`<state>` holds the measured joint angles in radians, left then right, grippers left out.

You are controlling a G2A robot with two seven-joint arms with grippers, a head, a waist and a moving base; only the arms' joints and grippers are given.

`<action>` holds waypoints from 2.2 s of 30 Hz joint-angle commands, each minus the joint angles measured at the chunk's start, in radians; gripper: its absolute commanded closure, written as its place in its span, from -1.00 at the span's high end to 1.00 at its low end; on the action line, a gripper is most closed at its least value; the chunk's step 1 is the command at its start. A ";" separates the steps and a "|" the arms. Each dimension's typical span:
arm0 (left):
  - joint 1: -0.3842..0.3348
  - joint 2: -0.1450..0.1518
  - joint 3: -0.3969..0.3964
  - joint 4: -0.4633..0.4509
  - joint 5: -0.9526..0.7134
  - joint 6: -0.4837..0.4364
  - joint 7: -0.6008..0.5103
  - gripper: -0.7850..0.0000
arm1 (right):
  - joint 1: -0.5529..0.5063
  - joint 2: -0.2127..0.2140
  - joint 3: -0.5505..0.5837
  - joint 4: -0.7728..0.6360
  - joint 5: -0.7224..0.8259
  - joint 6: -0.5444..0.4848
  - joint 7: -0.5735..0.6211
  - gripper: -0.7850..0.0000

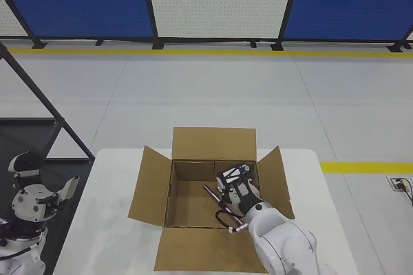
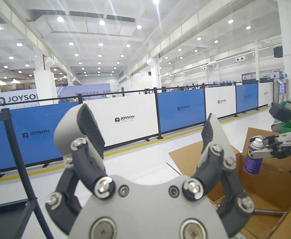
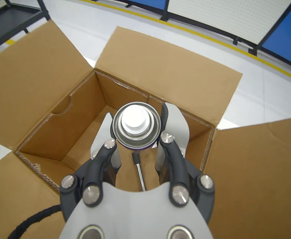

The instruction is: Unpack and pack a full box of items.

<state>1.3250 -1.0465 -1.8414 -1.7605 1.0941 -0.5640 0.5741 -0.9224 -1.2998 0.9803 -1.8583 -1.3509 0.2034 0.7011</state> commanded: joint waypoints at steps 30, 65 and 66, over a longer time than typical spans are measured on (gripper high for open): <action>0.000 0.000 0.000 0.000 0.000 0.000 0.000 1.00 | 0.081 -0.041 0.017 0.219 0.119 0.055 0.129 -1.00; 0.000 0.000 0.000 0.000 0.000 0.000 0.000 1.00 | 0.203 -0.126 -0.062 0.493 0.051 0.163 0.166 -0.37; 0.000 0.000 0.000 0.000 0.000 0.000 0.000 1.00 | 0.202 -0.127 -0.060 0.493 0.049 0.161 0.167 -0.34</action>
<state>1.3250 -1.0465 -1.8414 -1.7605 1.0941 -0.5640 0.5741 -0.7193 -1.4262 0.9190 -1.3655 -1.3007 0.3659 0.8675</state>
